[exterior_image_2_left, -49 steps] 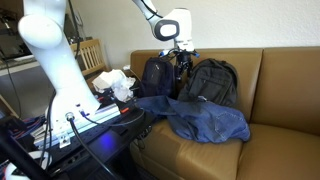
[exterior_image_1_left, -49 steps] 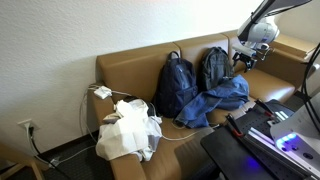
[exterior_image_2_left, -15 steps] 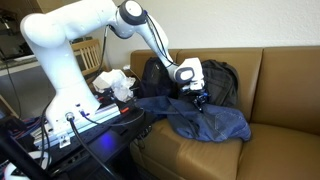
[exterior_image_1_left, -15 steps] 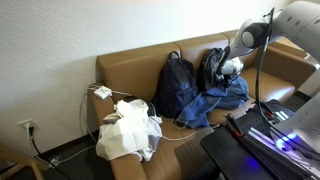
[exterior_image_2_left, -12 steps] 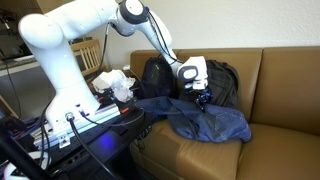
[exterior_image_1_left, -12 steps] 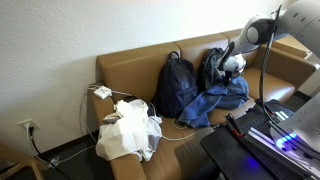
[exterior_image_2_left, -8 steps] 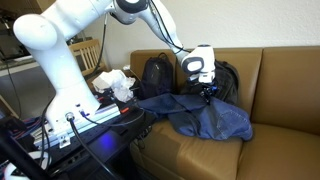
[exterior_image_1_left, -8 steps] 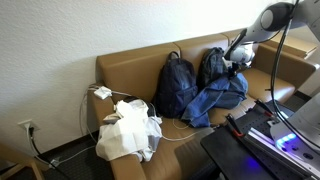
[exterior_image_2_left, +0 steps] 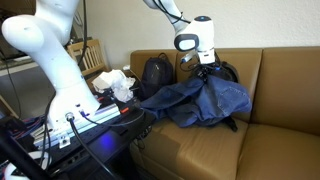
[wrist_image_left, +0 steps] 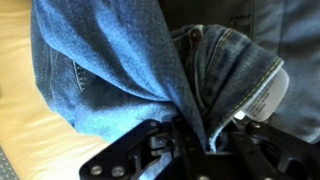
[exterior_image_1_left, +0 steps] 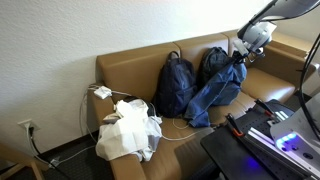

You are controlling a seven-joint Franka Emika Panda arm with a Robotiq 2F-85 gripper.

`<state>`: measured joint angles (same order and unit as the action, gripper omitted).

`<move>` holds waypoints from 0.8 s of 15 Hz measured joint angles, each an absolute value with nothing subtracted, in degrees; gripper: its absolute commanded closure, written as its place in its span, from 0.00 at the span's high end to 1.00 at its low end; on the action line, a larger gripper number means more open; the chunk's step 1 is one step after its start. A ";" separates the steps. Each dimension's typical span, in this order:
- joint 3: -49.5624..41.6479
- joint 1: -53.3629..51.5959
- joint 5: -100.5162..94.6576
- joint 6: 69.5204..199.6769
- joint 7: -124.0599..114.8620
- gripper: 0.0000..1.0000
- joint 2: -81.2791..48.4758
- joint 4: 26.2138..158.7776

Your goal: Put the blue jeans on the armrest of the sofa

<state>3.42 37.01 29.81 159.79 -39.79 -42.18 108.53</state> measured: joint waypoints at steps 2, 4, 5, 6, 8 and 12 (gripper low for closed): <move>9.10 42.05 36.08 157.92 -32.21 0.21 -36.36 113.40; 10.18 43.47 40.30 154.58 -27.96 0.21 -31.78 116.36; 10.20 43.52 40.54 154.21 -27.82 0.05 -30.58 117.25; 10.23 43.52 40.55 154.19 -27.82 0.05 -30.17 117.73; 7.58 40.64 42.79 154.12 -25.90 0.05 -30.35 117.75; 6.59 33.24 49.97 154.41 -14.08 0.05 -25.48 120.89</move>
